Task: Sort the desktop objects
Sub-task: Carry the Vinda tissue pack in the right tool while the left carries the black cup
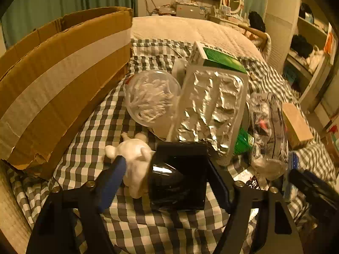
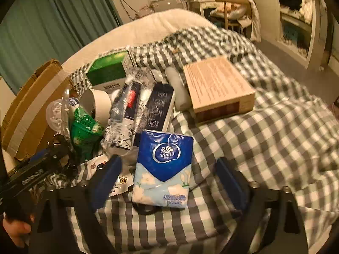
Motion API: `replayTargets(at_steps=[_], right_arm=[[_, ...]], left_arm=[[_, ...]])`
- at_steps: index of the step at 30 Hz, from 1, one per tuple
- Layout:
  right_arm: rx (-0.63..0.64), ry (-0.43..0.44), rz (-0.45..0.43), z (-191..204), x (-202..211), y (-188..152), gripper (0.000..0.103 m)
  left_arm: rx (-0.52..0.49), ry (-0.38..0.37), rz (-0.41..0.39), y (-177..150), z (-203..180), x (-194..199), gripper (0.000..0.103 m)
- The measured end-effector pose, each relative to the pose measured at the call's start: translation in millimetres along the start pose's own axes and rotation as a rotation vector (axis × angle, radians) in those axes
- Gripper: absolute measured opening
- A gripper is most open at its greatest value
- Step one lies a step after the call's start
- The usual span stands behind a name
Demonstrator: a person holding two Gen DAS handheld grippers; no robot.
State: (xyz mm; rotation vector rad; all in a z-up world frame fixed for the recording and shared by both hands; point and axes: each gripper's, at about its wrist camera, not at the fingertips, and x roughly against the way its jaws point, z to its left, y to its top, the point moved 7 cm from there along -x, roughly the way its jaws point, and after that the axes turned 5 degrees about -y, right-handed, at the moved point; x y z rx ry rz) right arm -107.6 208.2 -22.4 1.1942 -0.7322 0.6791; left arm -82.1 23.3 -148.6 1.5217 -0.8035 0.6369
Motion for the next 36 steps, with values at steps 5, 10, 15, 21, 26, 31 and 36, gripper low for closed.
replayTargets(at_steps=[5,10,15,21,26,31,36], right_arm=[[-0.012,-0.003,0.05,-2.1,-15.0,-5.0,0.065],[0.008,0.009,0.056,0.9,-3.7,-8.4,0.052],[0.025,0.013,0.03,5.9,15.2,-6.6,0.052],[0.058,0.012,0.013,14.2,42.2,-8.9,0.052],[0.095,0.01,-0.016,23.8,70.6,-7.6,0.052],[0.132,0.02,-0.043,38.9,92.1,-0.7,0.052],[0.193,0.056,-0.077,68.7,116.3,10.6,0.052]], left_arm=[[0.01,-0.033,-0.012,4.1,0.4,6.1,0.056],[-0.024,-0.063,-0.006,3.0,-9.5,11.2,0.048],[0.009,-0.092,-0.006,3.2,-4.7,17.0,0.048],[0.027,-0.094,-0.045,7.4,0.6,36.5,0.048],[0.038,-0.116,-0.122,19.5,3.5,68.3,0.048],[0.05,-0.149,-0.191,34.6,7.6,97.9,0.048],[0.06,-0.152,-0.234,49.5,14.8,122.2,0.048]])
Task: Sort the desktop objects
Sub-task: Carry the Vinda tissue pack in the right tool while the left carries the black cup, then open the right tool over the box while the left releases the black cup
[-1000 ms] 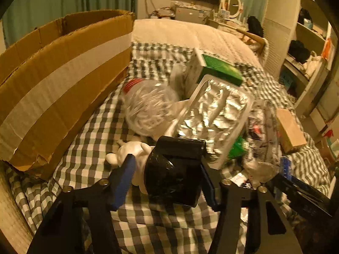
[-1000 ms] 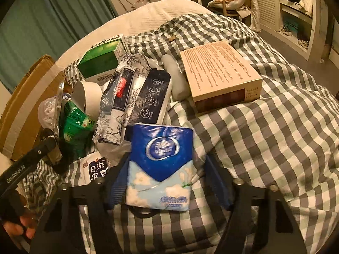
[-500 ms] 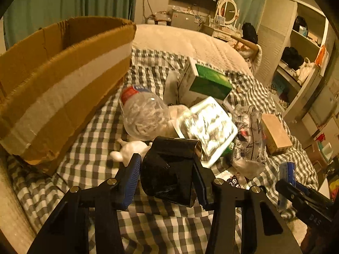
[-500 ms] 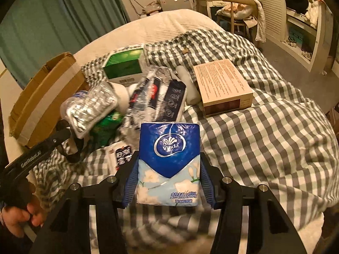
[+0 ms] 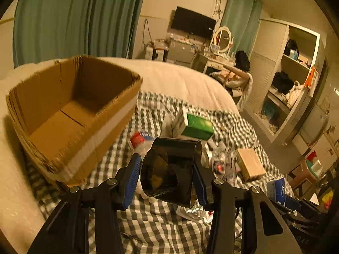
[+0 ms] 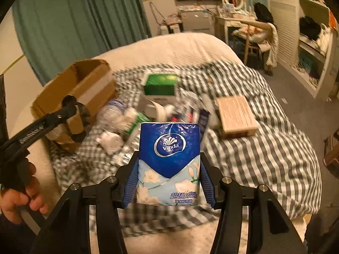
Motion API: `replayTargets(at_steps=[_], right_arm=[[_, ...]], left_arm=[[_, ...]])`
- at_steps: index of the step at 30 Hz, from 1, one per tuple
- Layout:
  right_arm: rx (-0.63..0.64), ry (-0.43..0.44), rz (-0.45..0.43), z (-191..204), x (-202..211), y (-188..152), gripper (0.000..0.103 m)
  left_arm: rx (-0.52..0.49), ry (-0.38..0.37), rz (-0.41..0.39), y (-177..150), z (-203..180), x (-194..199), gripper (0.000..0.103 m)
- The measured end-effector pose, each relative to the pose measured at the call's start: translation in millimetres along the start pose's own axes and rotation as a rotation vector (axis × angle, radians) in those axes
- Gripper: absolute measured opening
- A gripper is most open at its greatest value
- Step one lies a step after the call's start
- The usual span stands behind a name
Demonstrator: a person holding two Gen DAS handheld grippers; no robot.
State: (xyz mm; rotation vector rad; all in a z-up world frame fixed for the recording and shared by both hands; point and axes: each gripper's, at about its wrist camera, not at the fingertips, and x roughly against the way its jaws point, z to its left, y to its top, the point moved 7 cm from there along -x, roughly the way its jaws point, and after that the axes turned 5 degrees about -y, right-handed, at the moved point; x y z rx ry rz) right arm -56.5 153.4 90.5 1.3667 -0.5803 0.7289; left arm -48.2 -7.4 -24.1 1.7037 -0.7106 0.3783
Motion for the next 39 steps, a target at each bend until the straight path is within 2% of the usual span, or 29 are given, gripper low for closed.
replayTargets(at_steps=[4,8,12,16,19,20,22,25,29,32,35,36,38,39], right_arm=[[0.062,0.045,-0.037,34.8,14.1,23.7,0.052],[0.126,0.074,-0.086,71.4,23.6,49.1,0.052],[0.17,0.144,-0.122,106.9,29.6,69.8,0.052],[0.201,0.222,-0.145,141.2,31.6,86.9,0.052],[0.219,0.273,-0.146,168.7,25.2,100.9,0.052],[0.227,0.285,-0.146,177.0,22.8,103.9,0.052],[0.246,0.307,-0.146,195.5,16.8,109.2,0.052],[0.261,0.337,-0.127,223.4,-0.4,117.3,0.052],[0.239,0.381,-0.109,255.0,-30.8,127.4,0.051],[0.187,0.413,-0.078,270.1,-56.9,132.9,0.051],[0.171,0.41,-0.047,280.6,-78.3,134.0,0.052],[0.163,0.41,-0.052,281.3,-83.2,134.8,0.053],[0.138,0.413,-0.091,276.3,-85.4,139.4,0.067],[0.112,0.402,-0.113,271.1,-84.3,142.1,0.084]], left_arm=[[0.004,-0.003,-0.058,24.4,6.0,21.5,0.048],[-0.009,0.035,-0.115,42.6,19.3,40.0,0.048],[0.046,0.046,-0.154,68.3,49.0,54.2,0.048],[0.095,0.104,-0.21,102.7,89.5,69.5,0.048],[0.06,0.175,-0.253,130.9,116.2,78.1,0.048],[0.057,0.178,-0.264,133.9,121.5,80.0,0.048],[0.091,0.152,-0.273,131.3,142.2,77.5,0.048],[0.132,0.106,-0.229,118.6,168.8,58.9,0.048],[0.156,0.133,-0.217,112.2,191.5,48.5,0.048],[0.18,0.125,-0.221,107.5,199.4,42.1,0.048],[0.177,0.131,-0.207,102.5,209.7,33.0,0.048],[0.192,0.136,-0.197,99.4,214.8,28.6,0.048],[0.226,0.124,-0.179,96.3,221.4,22.7,0.054],[0.247,0.12,-0.171,93.0,224.0,20.4,0.058]])
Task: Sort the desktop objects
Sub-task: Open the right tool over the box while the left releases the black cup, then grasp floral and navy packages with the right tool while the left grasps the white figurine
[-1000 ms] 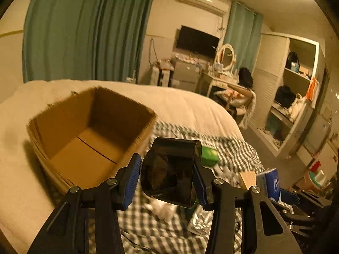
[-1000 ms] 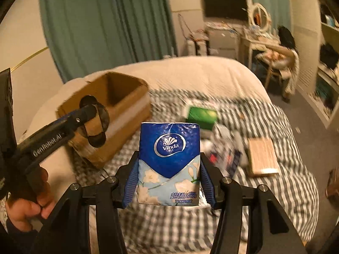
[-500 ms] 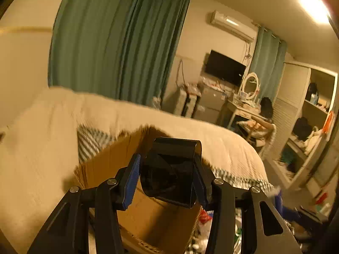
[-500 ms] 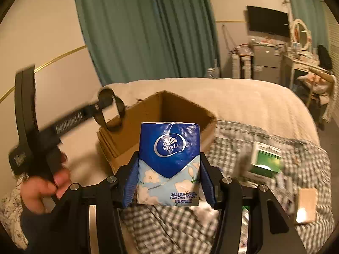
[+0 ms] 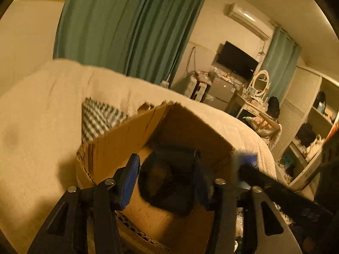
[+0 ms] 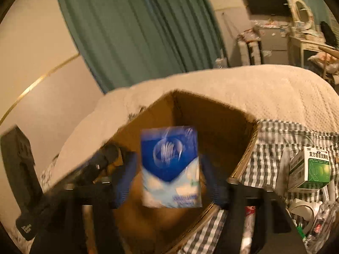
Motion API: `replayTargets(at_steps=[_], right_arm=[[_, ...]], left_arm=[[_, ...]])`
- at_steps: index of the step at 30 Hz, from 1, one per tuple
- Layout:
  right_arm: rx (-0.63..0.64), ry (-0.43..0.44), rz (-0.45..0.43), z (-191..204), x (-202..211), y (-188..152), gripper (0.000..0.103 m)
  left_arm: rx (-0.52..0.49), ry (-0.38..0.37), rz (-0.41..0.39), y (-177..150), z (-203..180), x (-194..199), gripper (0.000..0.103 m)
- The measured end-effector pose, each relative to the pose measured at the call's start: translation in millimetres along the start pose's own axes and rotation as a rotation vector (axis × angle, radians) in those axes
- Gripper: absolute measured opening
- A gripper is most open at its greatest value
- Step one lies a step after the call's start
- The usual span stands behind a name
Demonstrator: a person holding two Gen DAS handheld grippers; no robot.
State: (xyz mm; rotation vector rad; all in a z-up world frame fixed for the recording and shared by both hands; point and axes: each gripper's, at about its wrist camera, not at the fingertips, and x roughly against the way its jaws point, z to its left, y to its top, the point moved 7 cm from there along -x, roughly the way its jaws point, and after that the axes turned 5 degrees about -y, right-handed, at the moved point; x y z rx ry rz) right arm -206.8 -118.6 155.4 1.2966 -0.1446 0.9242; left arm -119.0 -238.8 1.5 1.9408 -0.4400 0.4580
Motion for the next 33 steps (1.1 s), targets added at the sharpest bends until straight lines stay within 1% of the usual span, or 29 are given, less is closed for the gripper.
replayTargets(at_steps=[1,2,4,7,11,14,16,17,18,20,22,23,25,26,29,33], right_arm=[[-0.015,-0.009,-0.021,-3.1,4.7,1.7,0.089],[-0.029,-0.013,-0.042,-6.4,10.2,3.9,0.089],[-0.041,-0.017,-0.06,-9.7,21.1,7.6,0.089],[-0.048,-0.043,-0.068,-21.1,40.8,10.3,0.089],[-0.048,-0.103,-0.085,-46.7,79.7,6.8,0.089],[-0.052,-0.16,-0.103,-74.6,113.7,-0.1,0.089],[-0.064,-0.201,-0.104,-95.8,136.3,-8.8,0.089],[-0.071,-0.22,-0.105,-106.0,146.1,-14.0,0.089],[-0.082,-0.242,-0.106,-118.1,157.0,-18.0,0.089],[-0.104,-0.281,-0.099,-141.7,176.3,-31.4,0.089],[-0.119,-0.307,-0.088,-161.6,192.6,-45.3,0.089],[-0.118,-0.322,-0.08,-167.8,197.0,-52.4,0.089],[-0.109,-0.349,-0.069,-180.3,205.9,-67.7,0.089],[-0.102,-0.359,-0.06,-185.0,208.9,-76.7,0.089],[-0.091,-0.384,-0.043,-199.1,212.9,-98.4,0.089],[-0.134,-0.386,-0.002,-225.5,203.0,-122.3,0.089]], left_arm=[[0.017,0.0,0.003,-1.9,2.7,-1.4,0.071],[0.023,0.004,-0.001,-2.4,3.7,-1.4,0.083],[0.026,0.02,-0.022,-1.4,2.5,4.5,0.092],[0.024,-0.01,-0.041,-1.0,-9.1,14.6,0.098],[-0.002,-0.022,-0.025,-16.1,-29.7,25.5,0.098],[-0.064,-0.029,0.006,-33.1,-61.1,28.5,0.098],[-0.122,-0.02,0.021,-45.9,-87.1,31.4,0.098],[-0.141,-0.021,0.024,-52.3,-98.0,33.2,0.1],[-0.165,-0.037,0.03,-64.3,-113.0,36.0,0.101],[-0.181,-0.063,0.045,-83.0,-129.1,37.2,0.103],[-0.202,-0.08,0.08,-114.8,-143.7,34.1,0.103],[-0.209,-0.084,0.098,-124.1,-146.9,30.9,0.103],[-0.229,-0.091,0.16,-149.4,-153.6,18.2,0.103],[-0.235,-0.089,0.173,-157.9,-154.4,13.1,0.103],[-0.239,-0.033,0.199,-174.6,-148.5,-3.1,0.103],[-0.216,0.001,0.247,-195.1,-135.7,-28.3,0.103]])
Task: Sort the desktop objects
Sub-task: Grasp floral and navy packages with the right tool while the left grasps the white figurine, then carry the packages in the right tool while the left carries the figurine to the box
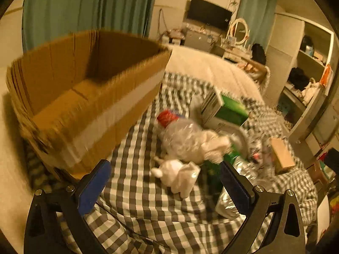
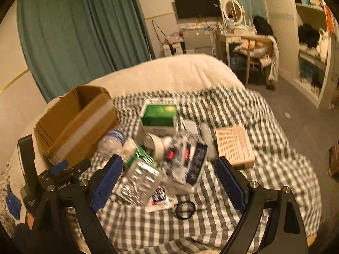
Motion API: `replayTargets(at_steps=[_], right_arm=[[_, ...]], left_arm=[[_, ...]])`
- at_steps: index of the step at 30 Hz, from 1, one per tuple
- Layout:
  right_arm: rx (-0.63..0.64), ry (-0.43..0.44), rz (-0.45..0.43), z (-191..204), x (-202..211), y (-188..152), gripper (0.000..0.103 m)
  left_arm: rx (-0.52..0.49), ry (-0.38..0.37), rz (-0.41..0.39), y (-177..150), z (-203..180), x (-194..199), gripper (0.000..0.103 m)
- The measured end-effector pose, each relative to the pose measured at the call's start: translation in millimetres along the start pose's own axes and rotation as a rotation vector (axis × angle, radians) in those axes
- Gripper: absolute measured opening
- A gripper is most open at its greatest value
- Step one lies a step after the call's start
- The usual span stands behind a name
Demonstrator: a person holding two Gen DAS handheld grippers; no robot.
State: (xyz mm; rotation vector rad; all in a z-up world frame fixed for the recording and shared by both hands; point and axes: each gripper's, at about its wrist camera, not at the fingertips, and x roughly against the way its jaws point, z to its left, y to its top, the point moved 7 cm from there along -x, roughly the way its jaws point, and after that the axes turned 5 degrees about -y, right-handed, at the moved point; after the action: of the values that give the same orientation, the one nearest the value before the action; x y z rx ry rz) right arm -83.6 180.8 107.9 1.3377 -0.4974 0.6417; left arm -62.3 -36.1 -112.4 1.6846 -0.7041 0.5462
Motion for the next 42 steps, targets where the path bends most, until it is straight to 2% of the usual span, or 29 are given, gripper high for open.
replayTargets(at_steps=[4,8,11,18,21,23,25,27,28,29,35,42], right_arm=[[-0.005,-0.005,0.043,-9.5,-27.4,-13.6,0.089],[-0.029,0.007,0.086,-15.5,-60.6,-24.0,0.089],[-0.082,0.016,0.123,-23.7,-88.7,-28.4,0.089],[-0.136,0.019,0.187,-33.2,-142.5,-35.4,0.089],[-0.147,0.021,0.209,-35.1,-155.5,-37.7,0.089],[-0.146,0.028,0.218,-34.5,-160.8,-39.5,0.08],[-0.138,0.033,0.218,-33.0,-162.0,-40.5,0.056],[-0.147,0.017,0.189,-36.0,-157.4,-39.0,0.047],[-0.152,0.018,0.18,-36.9,-155.3,-38.7,0.041],[-0.152,0.013,0.172,-37.7,-152.8,-38.6,0.04],[-0.124,-0.022,0.128,-39.6,-122.6,-31.4,0.036],[-0.045,-0.072,0.071,-36.1,-86.1,-8.4,0.036]], left_arm=[[0.03,-0.003,0.082,-10.7,3.8,-24.1,0.103],[0.043,-0.05,0.099,-15.1,-1.9,-35.2,0.103],[0.014,-0.07,0.106,-17.3,-8.7,-43.4,0.103],[-0.144,0.02,0.133,-28.0,-16.6,-70.9,0.103],[-0.155,0.026,0.151,-31.6,-14.4,-77.8,0.103],[-0.138,0.016,0.169,-31.8,-10.5,-83.8,0.103],[-0.119,0.008,0.175,-31.2,-3.7,-82.6,0.102],[-0.103,-0.006,0.166,-28.4,0.2,-79.3,0.094],[-0.103,-0.017,0.166,-27.2,-0.2,-78.1,0.082],[-0.107,-0.025,0.168,-26.9,-1.0,-77.6,0.072],[-0.136,-0.019,0.17,-30.4,-1.2,-69.3,0.073],[-0.167,0.007,0.104,-15.3,-6.3,-45.5,0.073]])
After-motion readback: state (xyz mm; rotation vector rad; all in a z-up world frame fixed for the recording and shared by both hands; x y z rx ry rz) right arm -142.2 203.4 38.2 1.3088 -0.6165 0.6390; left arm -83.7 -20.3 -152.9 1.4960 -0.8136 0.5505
